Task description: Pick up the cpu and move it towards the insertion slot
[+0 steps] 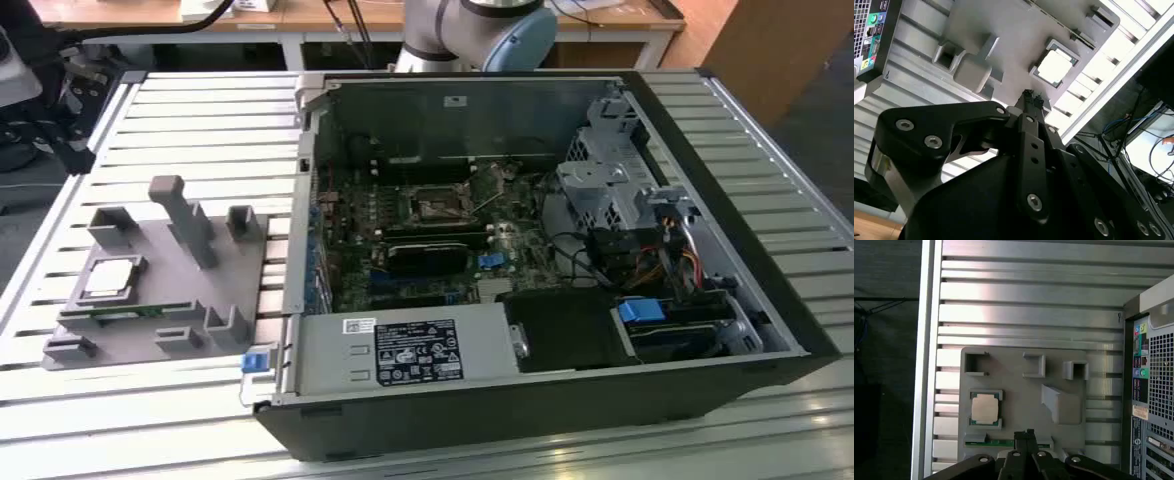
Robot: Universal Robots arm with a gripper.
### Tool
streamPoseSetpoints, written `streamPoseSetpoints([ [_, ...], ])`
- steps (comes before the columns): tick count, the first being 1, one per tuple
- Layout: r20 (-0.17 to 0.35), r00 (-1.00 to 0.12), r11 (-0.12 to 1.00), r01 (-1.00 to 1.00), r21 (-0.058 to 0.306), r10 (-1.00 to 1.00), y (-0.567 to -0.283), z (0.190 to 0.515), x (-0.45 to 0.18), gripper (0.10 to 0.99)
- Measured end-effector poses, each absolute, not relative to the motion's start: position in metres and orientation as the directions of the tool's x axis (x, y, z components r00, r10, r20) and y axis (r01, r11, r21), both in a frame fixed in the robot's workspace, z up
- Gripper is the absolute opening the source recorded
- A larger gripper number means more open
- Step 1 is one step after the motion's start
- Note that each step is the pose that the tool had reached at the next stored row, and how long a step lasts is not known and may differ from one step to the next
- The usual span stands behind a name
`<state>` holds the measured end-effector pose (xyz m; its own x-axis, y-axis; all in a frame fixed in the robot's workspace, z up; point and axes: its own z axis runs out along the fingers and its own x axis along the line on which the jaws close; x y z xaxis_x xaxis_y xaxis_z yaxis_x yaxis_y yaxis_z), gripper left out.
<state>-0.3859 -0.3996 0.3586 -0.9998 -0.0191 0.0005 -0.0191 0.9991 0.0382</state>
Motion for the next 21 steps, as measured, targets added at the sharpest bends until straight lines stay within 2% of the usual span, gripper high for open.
streamPoseSetpoints([
  [21, 0.001, -1.000, 0.999, -0.019, 0.038, -0.019, -0.400, 0.358, -0.401, 0.106],
])
